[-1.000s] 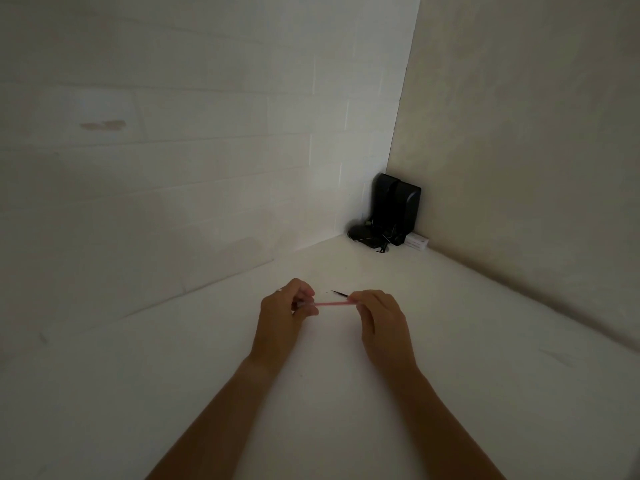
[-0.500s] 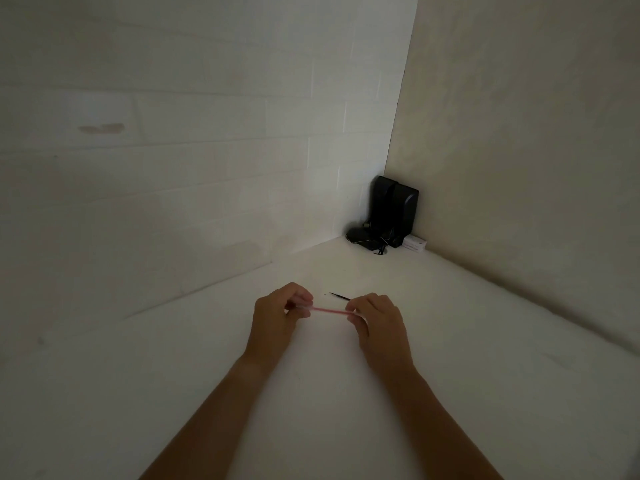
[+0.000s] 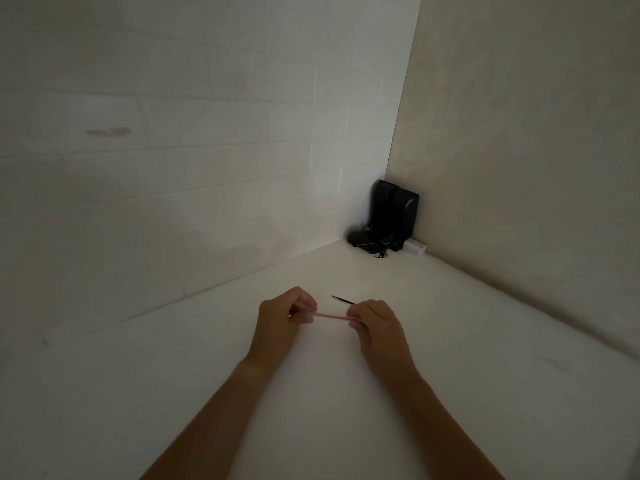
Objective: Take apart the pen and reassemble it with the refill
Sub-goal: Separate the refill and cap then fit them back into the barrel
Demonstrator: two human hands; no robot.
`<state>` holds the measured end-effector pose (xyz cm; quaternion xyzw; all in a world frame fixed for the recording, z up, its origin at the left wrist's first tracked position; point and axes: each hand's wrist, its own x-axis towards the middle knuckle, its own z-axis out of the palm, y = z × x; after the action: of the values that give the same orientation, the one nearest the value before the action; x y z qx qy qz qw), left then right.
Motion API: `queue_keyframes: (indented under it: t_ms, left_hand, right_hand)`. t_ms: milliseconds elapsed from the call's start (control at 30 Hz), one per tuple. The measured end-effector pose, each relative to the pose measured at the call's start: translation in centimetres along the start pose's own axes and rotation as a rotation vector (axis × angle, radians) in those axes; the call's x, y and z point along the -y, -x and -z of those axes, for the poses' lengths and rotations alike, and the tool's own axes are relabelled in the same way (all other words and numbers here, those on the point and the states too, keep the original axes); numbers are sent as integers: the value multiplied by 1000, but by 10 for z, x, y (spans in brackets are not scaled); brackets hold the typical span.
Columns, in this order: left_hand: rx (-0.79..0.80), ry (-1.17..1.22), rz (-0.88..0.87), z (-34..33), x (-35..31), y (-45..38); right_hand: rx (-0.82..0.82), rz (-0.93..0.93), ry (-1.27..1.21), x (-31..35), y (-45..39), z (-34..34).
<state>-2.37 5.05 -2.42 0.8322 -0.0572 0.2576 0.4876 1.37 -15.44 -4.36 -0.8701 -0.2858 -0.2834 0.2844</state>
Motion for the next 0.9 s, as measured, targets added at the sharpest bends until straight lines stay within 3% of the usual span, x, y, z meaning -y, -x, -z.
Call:
queue_keyframes:
  t_ms: [200,400,667,900]
  left_hand:
    - [10,-250,-63,-14,23,3]
    - [32,-311,-73,-24,32,-5]
    - [53,-291,-119,-24,42,-12]
    - [76,-255,7,-9,14,-4]
  right_hand:
    - [54,-145,146,1,4,-10]
    - [56,-179,157,-6,1,-11]
    - [62,-209,194,-5,1,-10]
    - [83,-283,147,5,-1,8]
